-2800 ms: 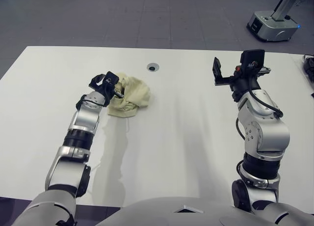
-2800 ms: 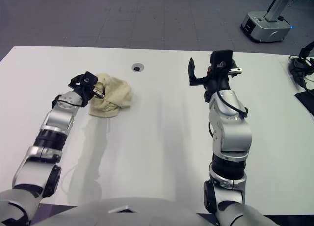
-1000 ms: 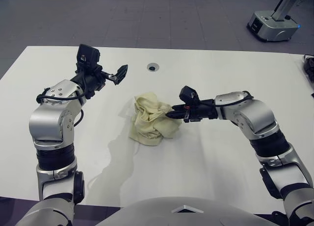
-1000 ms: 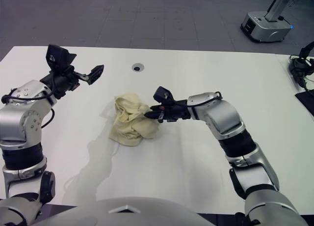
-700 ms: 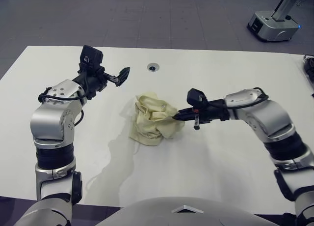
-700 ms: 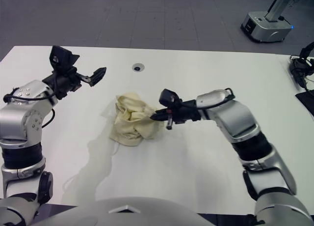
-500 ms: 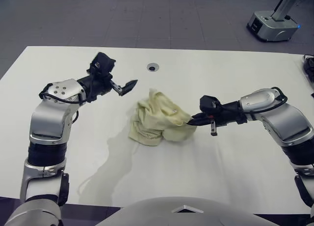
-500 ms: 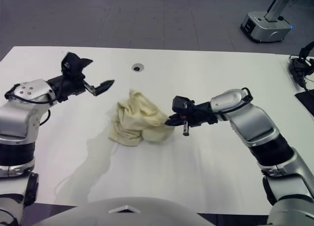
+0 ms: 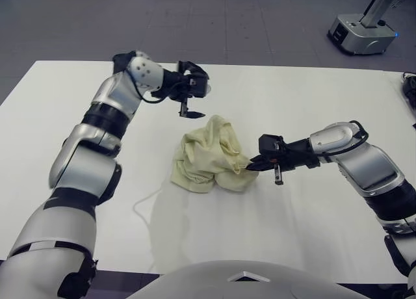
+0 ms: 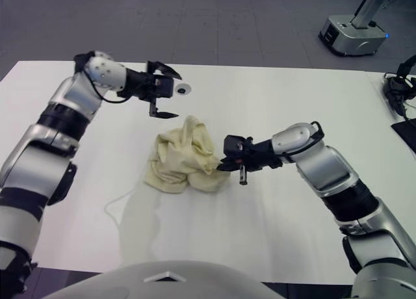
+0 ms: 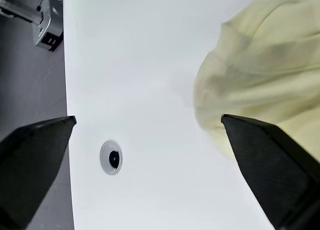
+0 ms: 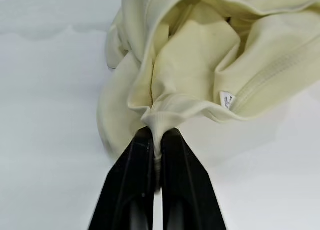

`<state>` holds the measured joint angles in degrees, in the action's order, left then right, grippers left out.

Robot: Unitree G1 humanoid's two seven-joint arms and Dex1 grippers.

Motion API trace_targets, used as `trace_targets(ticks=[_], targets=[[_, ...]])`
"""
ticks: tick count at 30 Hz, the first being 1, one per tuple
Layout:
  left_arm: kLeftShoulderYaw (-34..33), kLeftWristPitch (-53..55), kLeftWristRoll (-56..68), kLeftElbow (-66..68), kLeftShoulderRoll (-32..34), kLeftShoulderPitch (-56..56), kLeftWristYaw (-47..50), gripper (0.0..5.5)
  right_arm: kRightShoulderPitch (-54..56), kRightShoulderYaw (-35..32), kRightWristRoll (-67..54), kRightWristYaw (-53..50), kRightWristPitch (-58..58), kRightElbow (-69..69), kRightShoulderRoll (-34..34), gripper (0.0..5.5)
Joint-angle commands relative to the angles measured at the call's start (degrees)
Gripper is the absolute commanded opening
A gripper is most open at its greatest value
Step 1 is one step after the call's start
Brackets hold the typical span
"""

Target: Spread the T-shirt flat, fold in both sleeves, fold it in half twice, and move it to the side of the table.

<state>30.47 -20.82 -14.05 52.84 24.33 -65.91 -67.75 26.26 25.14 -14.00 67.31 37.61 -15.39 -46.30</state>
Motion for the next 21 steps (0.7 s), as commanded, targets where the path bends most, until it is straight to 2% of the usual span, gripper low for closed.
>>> trace_targets(ticks=[1, 4, 7, 14, 21], targets=[[1.6, -5.0, -2.9, 9.6, -2.3, -5.2, -5.8, 5.4, 1.5, 0.7, 1.2, 0.4, -0.5, -0.1, 0.8, 0.0], [0.3, -4.5, -3.0, 14.4, -4.8, -8.5, -8.3, 5.4, 1.5, 0.6, 1.8, 0.4, -0.6, 0.1, 1.3, 0.0], [-0.7, -4.5, -3.6, 17.2, -7.1, -10.0, -6.1, 5.4, 1.9, 0.8, 2.2, 0.6, -0.9, 0.5, 1.9, 0.0], [-2.8, -2.7, -3.7, 20.4, -8.0, -11.3, -8.0, 5.36, 2.8, 1.1, 3.0, 1.3, -1.4, 1.4, 2.6, 0.0], [-4.7, -2.4, -3.7, 21.3, -10.1, -8.9, -5.2, 4.1, 3.0, 0.7, 3.4, 1.4, -1.3, 1.6, 3.1, 0.0]])
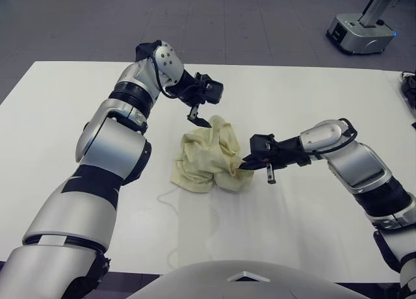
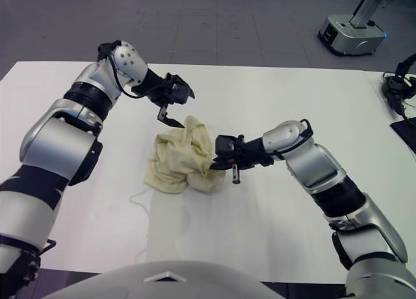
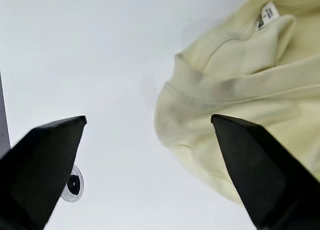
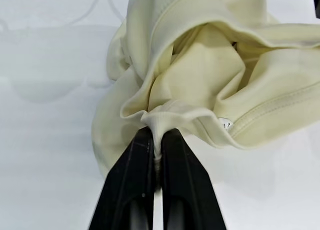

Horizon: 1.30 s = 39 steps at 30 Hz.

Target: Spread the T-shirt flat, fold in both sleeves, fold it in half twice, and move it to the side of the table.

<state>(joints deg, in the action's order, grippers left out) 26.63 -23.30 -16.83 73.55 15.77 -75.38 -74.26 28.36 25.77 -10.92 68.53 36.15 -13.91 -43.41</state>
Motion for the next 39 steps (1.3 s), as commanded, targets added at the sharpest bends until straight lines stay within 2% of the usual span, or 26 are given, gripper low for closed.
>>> trace_targets(ticks=[1, 13, 14, 15, 22, 30, 39], targets=[[-1.0, 0.2, -1.0, 0.7, -1.8, 0.9, 1.5, 3.87, 0.9, 0.1, 0.3, 0.3, 0.1, 0.2, 0.3, 0.0], [-1.3, 0.5, -2.3, 0.9, -2.2, 6.3, 1.3, 1.68, 0.6, 0.0, 0.8, -0.2, 0.4, 0.1, 1.3, 0.0], [-1.3, 0.3, -2.4, 0.7, -2.2, 6.8, 1.4, 1.91, 0.6, 0.0, 0.8, -0.3, 0.4, 0.1, 1.4, 0.0], [-1.3, 0.1, -2.4, 0.6, -2.2, 7.3, 1.4, 1.87, 0.5, 0.0, 0.9, -0.4, 0.5, 0.1, 1.4, 0.0], [-2.9, -0.1, -1.2, -0.8, -2.4, 10.3, 1.6, 3.15, -0.2, 0.1, 0.7, -1.2, 0.8, -0.7, 1.5, 0.0], [-4.1, 0.5, -1.0, -2.0, -1.8, 13.8, 2.1, 1.84, -0.7, 0.0, 0.6, -1.8, 1.4, -1.5, 1.4, 0.0], [-6.5, 2.5, -0.1, -2.0, -1.8, 12.4, 5.3, 0.28, -1.1, 0.1, 1.0, -2.4, 1.2, -1.3, 1.3, 0.0]])
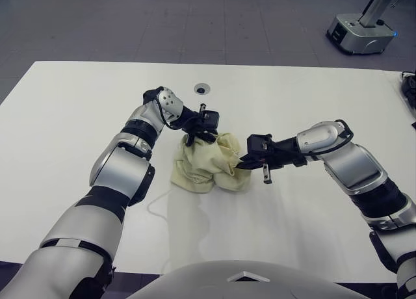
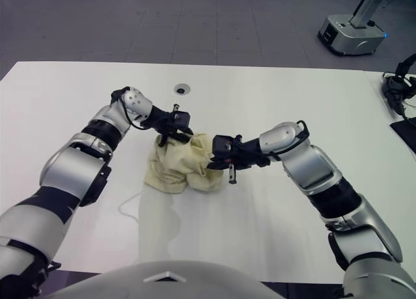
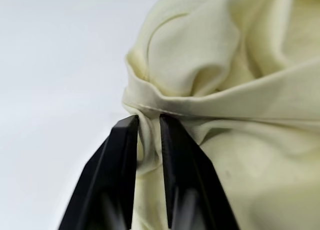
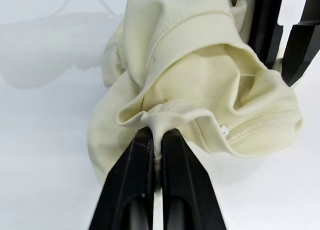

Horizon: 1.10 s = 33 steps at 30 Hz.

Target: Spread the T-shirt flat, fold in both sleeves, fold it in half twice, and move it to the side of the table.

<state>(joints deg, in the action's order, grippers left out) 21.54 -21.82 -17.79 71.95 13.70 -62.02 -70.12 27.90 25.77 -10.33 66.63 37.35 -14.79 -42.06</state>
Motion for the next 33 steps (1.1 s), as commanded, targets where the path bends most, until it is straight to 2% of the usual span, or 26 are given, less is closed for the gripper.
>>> trace_targets(ticks=[1, 9, 14, 18, 24, 28, 33], targets=[[-1.7, 1.2, 0.8, -0.4, 0.3, -1.1, 1.7, 0.12, -0.7, 0.0, 0.3, -0.5, 0.1, -0.5, -0.1, 0.0], [-3.1, 1.6, 0.9, -0.6, 1.4, -1.4, 2.1, 0.02, -1.0, -0.6, 0.3, -0.6, 0.0, -0.4, -0.6, 0.0], [-6.3, 3.3, 2.2, -0.3, 3.9, -5.1, 5.1, 0.02, 3.5, -5.5, 0.2, -2.4, -0.9, 6.2, -0.4, 0.0], [-9.0, 4.6, 2.7, 0.4, 7.1, -10.0, 10.9, 0.02, 12.9, -9.8, 2.7, -5.5, -5.7, 20.2, 0.5, 0.0], [-10.2, 8.6, 0.4, 2.8, 10.1, -16.9, 27.8, 0.02, 33.3, -11.4, 9.1, -14.9, -18.1, 53.3, 8.6, 0.0], [-10.8, 11.4, -0.7, 4.0, 10.8, -21.2, 39.7, 0.02, 46.4, -12.4, 13.8, -27.7, -28.0, 75.2, 13.7, 0.0], [-8.0, 13.1, -5.6, 5.1, 11.5, -26.1, 55.1, 0.02, 55.0, -11.5, 19.9, -43.8, -35.5, 87.6, 15.6, 0.0]])
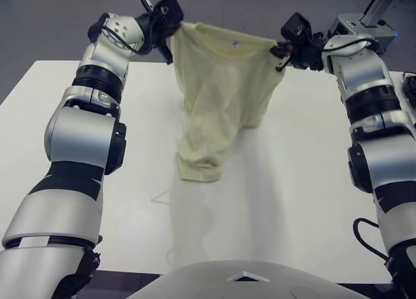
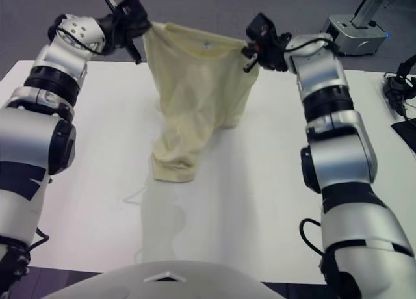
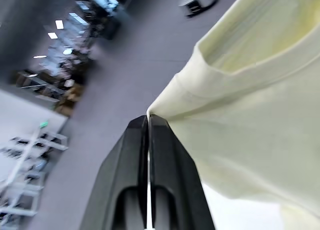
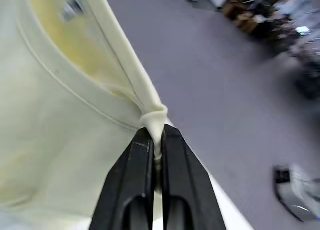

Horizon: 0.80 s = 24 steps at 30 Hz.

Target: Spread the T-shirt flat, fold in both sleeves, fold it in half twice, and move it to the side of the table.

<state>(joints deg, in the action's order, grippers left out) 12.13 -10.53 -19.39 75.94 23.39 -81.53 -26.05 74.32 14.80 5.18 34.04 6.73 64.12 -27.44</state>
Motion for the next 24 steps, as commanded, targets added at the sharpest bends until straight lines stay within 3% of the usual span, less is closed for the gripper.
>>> trace_targets(ticks=[1, 8, 15, 18, 20, 22, 24], targets=[[1.7, 2.1, -4.8, 1.4, 2.0, -7.6, 13.6, 0.02, 9.7, -0.4, 5.7, -14.1, -5.8, 10.0, 1.2, 0.0], [8.3, 1.6, -15.6, 2.5, 4.6, -15.1, 30.5, 0.02, 17.4, -0.5, 13.7, -33.6, -10.9, 13.3, 0.1, 0.0], [14.3, -6.2, -21.7, 0.8, 6.7, -10.5, 32.0, 0.02, 14.0, -0.2, 17.0, -31.5, -16.6, 11.9, -2.5, 0.0], [14.4, -15.9, -17.6, -12.1, 11.1, 5.7, 19.9, 0.02, 4.7, -2.2, 12.0, -13.7, -19.7, 6.5, -4.2, 0.0], [10.8, -12.0, -8.8, -38.8, 17.9, 25.6, 7.9, 0.02, -8.1, -2.8, 4.2, 5.1, -13.8, -10.5, -7.7, 0.0], [5.6, -3.2, 1.1, -64.7, 24.2, 43.4, -1.6, 0.02, -24.5, -1.8, -6.8, 22.6, -3.5, -36.2, -17.0, 0.0], [0.8, 2.4, 4.8, -77.4, 27.9, 50.3, -7.6, 0.02, -32.6, -2.8, -12.9, 31.6, 3.3, -48.8, -23.7, 0.0]])
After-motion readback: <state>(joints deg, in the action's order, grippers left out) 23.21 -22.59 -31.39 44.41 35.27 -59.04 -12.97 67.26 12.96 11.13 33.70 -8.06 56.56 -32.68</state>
